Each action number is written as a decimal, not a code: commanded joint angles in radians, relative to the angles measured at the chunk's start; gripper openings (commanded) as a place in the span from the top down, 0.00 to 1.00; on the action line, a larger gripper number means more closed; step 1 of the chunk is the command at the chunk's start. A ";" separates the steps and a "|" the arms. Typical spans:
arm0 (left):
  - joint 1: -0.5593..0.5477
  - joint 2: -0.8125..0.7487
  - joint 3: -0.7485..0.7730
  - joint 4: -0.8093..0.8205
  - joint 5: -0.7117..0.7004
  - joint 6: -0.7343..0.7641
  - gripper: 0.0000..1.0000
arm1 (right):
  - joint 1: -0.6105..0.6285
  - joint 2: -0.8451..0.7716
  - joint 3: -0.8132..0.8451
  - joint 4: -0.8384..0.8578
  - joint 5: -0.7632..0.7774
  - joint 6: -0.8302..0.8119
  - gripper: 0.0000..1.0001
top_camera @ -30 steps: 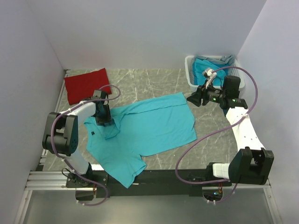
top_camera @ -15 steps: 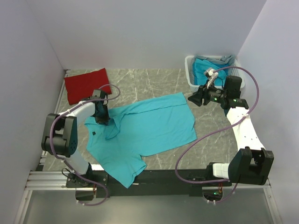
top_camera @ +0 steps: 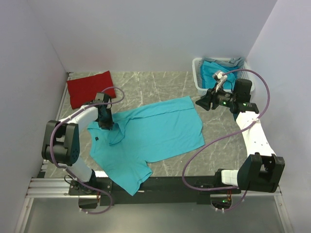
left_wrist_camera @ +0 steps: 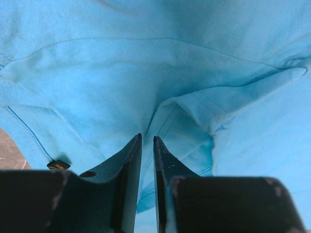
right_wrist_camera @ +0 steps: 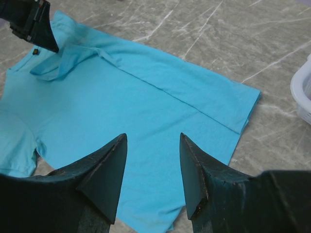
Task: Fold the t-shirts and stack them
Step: Fold the tshirt
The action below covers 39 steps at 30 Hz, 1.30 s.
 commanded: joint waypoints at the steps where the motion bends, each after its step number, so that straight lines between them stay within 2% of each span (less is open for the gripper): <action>1: -0.001 -0.025 0.019 -0.014 0.007 0.021 0.78 | -0.010 -0.008 -0.006 0.016 -0.024 0.003 0.46; 8: -0.001 -0.001 0.002 -0.017 -0.026 0.024 0.77 | -0.015 -0.010 -0.008 0.018 -0.030 0.006 0.46; 16: -0.003 0.013 -0.012 -0.008 0.010 0.028 0.83 | -0.022 -0.011 -0.008 0.018 -0.038 0.009 0.46; 25: -0.004 0.027 -0.026 -0.006 0.001 0.031 0.82 | -0.030 -0.011 -0.009 0.021 -0.044 0.014 0.46; 29: -0.009 0.010 -0.018 -0.013 -0.002 0.027 0.93 | -0.031 -0.011 -0.009 0.022 -0.044 0.014 0.46; 32: -0.014 -0.019 -0.005 -0.022 -0.006 0.024 0.96 | -0.031 -0.011 -0.009 0.021 -0.045 0.014 0.46; 39: -0.024 -0.064 0.022 -0.045 0.004 0.022 0.99 | -0.031 -0.010 -0.009 0.022 -0.045 0.014 0.46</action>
